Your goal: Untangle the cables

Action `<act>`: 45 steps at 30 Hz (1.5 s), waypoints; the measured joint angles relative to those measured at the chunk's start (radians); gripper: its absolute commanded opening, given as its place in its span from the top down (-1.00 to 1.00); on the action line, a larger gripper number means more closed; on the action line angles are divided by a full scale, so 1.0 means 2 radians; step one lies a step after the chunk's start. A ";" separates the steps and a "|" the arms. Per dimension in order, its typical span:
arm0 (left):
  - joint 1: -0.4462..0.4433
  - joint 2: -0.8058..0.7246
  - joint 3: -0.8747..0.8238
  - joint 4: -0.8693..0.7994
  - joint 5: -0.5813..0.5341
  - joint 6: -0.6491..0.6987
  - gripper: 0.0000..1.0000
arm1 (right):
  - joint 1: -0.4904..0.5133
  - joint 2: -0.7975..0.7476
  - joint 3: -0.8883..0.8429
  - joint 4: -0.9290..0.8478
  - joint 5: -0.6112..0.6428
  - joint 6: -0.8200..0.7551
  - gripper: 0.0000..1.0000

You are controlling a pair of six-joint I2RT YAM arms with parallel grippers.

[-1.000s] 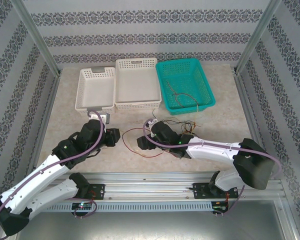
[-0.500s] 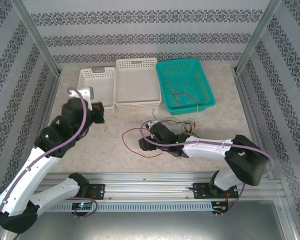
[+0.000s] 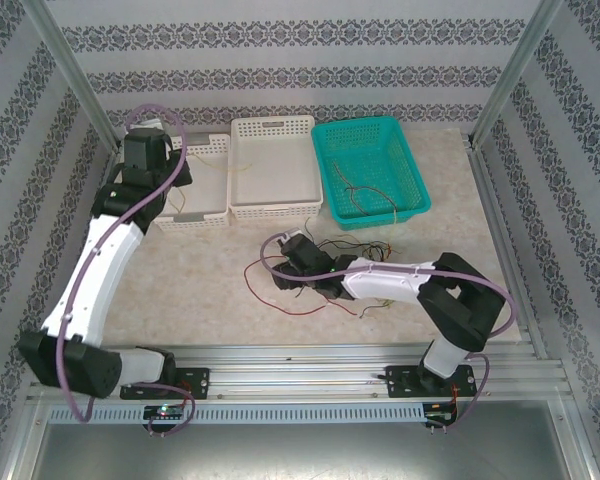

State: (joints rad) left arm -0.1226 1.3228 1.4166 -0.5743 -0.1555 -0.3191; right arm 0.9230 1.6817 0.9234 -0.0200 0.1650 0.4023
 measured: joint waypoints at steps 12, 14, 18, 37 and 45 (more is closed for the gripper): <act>0.046 0.181 0.068 0.023 0.029 -0.022 1.00 | -0.022 0.091 0.056 -0.043 0.024 -0.074 -0.31; 0.046 0.212 0.088 0.022 0.029 -0.026 1.00 | -0.025 0.099 0.062 -0.046 0.021 -0.077 -0.28; 0.046 0.259 0.115 0.022 0.024 -0.030 1.00 | -0.028 0.108 0.074 -0.048 0.015 -0.086 0.03; 0.095 0.298 0.025 0.052 0.054 -0.099 1.00 | -0.031 0.119 0.090 -0.050 -0.021 -0.098 1.00; 0.095 0.299 0.015 0.059 0.072 -0.117 -0.07 | -0.039 0.074 0.067 -0.061 -0.001 -0.096 1.00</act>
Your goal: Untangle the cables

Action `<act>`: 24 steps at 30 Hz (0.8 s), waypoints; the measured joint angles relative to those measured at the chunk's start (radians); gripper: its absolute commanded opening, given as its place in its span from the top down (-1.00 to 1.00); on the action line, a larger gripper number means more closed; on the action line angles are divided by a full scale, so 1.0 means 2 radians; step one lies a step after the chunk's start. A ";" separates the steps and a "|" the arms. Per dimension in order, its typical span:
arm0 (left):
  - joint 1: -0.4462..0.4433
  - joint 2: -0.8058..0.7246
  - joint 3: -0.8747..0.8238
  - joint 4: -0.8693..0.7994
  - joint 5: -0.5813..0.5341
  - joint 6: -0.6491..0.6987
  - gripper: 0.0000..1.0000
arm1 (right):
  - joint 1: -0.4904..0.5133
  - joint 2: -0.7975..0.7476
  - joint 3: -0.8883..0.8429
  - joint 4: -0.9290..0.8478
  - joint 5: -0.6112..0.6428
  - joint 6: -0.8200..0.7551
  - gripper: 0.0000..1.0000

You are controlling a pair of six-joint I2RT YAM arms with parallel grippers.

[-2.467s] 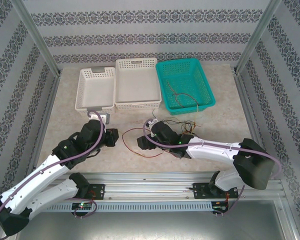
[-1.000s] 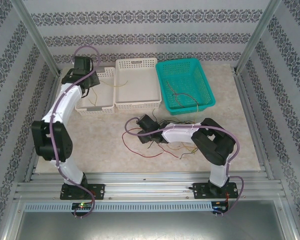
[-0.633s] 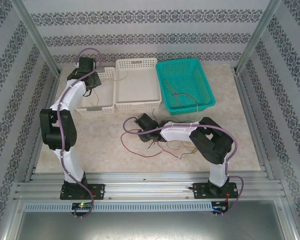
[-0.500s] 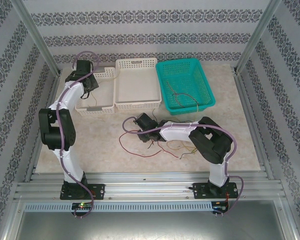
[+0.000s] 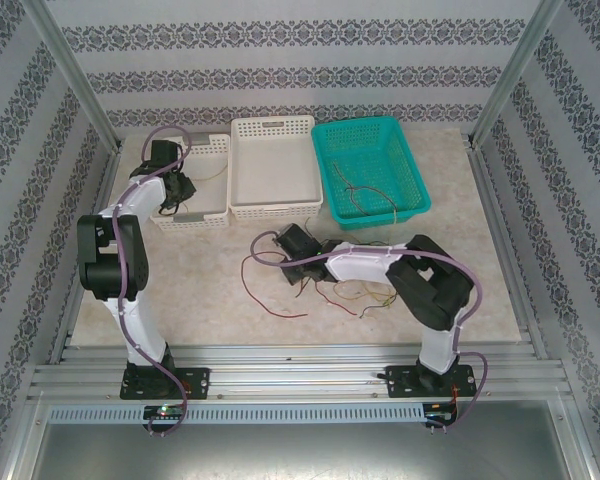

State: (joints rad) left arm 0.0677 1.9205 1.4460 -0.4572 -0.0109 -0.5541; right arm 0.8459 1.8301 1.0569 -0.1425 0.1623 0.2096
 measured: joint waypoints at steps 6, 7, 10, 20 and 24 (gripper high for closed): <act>0.000 -0.003 0.038 -0.018 0.020 -0.003 -0.73 | -0.005 -0.131 -0.006 -0.009 0.024 0.000 1.00; 0.000 -0.007 0.046 -0.018 0.022 -0.002 -0.81 | -0.006 -0.151 -0.004 -0.012 0.027 0.000 1.00; 0.000 -0.030 0.059 -0.026 0.030 -0.001 -1.00 | -0.007 -0.203 0.004 -0.026 0.043 0.000 1.00; -0.014 -0.147 0.044 -0.047 0.030 -0.001 -1.00 | -0.114 -0.303 0.107 -0.130 0.067 0.015 1.00; -0.033 -0.190 0.017 -0.052 0.026 -0.002 -1.00 | -0.175 -0.302 0.190 -0.167 0.066 0.019 1.00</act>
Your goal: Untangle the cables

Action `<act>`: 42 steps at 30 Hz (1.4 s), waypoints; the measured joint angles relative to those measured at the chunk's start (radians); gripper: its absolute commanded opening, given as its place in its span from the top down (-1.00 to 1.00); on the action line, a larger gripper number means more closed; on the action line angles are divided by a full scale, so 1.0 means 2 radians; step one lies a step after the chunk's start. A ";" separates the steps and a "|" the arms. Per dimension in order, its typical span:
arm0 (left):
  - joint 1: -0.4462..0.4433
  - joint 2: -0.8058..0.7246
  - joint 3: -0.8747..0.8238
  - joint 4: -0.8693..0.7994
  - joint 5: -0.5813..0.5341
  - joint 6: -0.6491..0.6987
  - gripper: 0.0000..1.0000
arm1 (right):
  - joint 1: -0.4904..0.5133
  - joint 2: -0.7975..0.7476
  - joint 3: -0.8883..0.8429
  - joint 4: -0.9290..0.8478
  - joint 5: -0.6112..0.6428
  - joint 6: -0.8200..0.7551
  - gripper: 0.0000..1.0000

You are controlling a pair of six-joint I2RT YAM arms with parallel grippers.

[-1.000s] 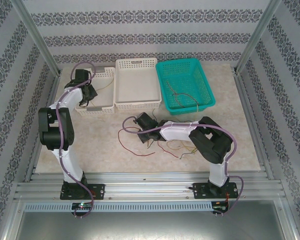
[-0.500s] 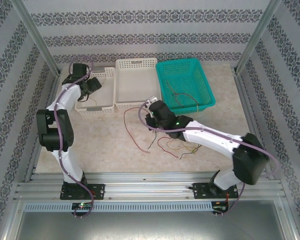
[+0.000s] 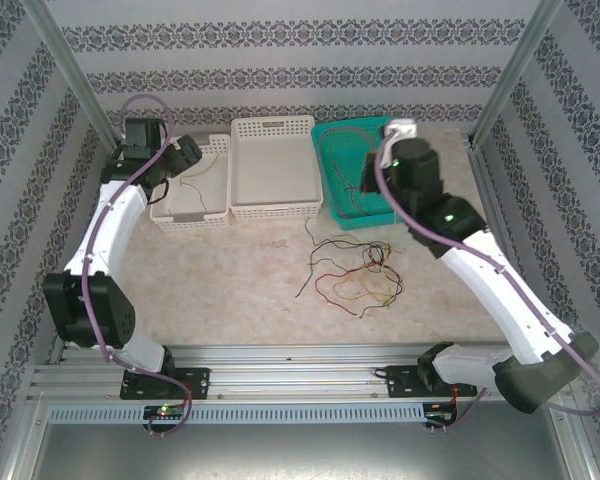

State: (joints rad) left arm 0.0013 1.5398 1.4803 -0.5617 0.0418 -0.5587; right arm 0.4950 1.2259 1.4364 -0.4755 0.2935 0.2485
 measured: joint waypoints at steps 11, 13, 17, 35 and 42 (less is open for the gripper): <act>-0.129 -0.150 -0.131 -0.003 -0.036 -0.008 -1.00 | -0.099 0.113 0.105 -0.024 0.016 0.007 1.00; -0.159 -0.170 -0.154 -0.003 -0.041 -0.013 -1.00 | -0.107 0.156 0.097 -0.024 0.013 0.011 1.00; -0.213 -0.190 -0.200 0.000 -0.054 -0.026 -1.00 | -0.110 0.239 0.075 -0.030 0.000 0.023 0.93; -0.347 -0.197 -0.297 0.026 -0.082 -0.063 -1.00 | -0.081 -0.043 -0.116 -0.023 -0.045 0.075 -0.32; -0.418 -0.146 -0.297 0.054 -0.080 -0.081 -1.00 | 0.020 -0.150 -0.295 -0.069 -0.023 0.134 -0.26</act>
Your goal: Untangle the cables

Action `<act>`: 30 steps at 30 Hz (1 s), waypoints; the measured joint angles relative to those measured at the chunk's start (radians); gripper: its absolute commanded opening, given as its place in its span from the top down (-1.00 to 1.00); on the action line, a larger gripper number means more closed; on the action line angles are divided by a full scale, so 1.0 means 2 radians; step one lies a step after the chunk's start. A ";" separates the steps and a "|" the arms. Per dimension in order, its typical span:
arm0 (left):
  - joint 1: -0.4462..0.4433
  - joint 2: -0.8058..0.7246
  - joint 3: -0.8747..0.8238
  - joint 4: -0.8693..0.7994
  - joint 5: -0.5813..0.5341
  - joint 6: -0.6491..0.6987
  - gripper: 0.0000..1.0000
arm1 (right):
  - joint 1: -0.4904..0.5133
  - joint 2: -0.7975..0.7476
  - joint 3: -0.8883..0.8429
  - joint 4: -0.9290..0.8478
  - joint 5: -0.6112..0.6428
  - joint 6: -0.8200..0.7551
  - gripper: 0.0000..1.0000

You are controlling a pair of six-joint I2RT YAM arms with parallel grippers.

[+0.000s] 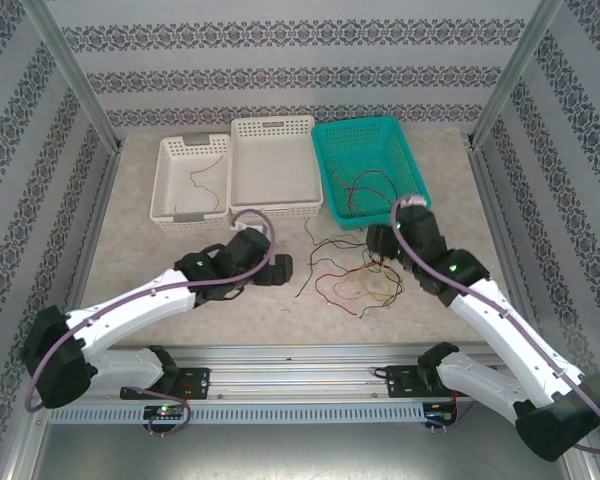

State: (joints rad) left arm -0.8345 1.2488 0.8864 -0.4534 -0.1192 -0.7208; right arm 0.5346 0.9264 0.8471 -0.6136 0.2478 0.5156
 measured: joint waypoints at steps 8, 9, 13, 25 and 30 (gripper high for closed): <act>-0.062 0.083 0.000 0.030 0.006 -0.027 -1.00 | 0.084 -0.033 -0.097 -0.043 0.046 0.075 -0.23; -0.071 0.096 0.001 0.035 0.006 -0.032 -1.00 | 0.084 -0.036 -0.102 -0.044 0.052 0.080 -0.21; -0.099 0.153 0.015 0.052 0.005 -0.049 -1.00 | 0.084 -0.030 -0.115 -0.042 0.068 0.091 -0.13; -0.113 0.233 0.048 0.151 -0.011 -0.095 -1.00 | 0.084 -0.002 -0.145 -0.006 0.080 0.097 0.06; -0.118 0.237 0.036 0.219 -0.011 -0.117 -1.00 | 0.084 0.001 -0.149 0.010 0.080 0.097 0.08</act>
State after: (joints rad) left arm -1.0698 1.7237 0.9588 -0.0154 -0.1421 -0.9558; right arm 0.7025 0.9276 0.5491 -0.5941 0.4072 0.7094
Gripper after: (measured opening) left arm 0.999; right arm 0.468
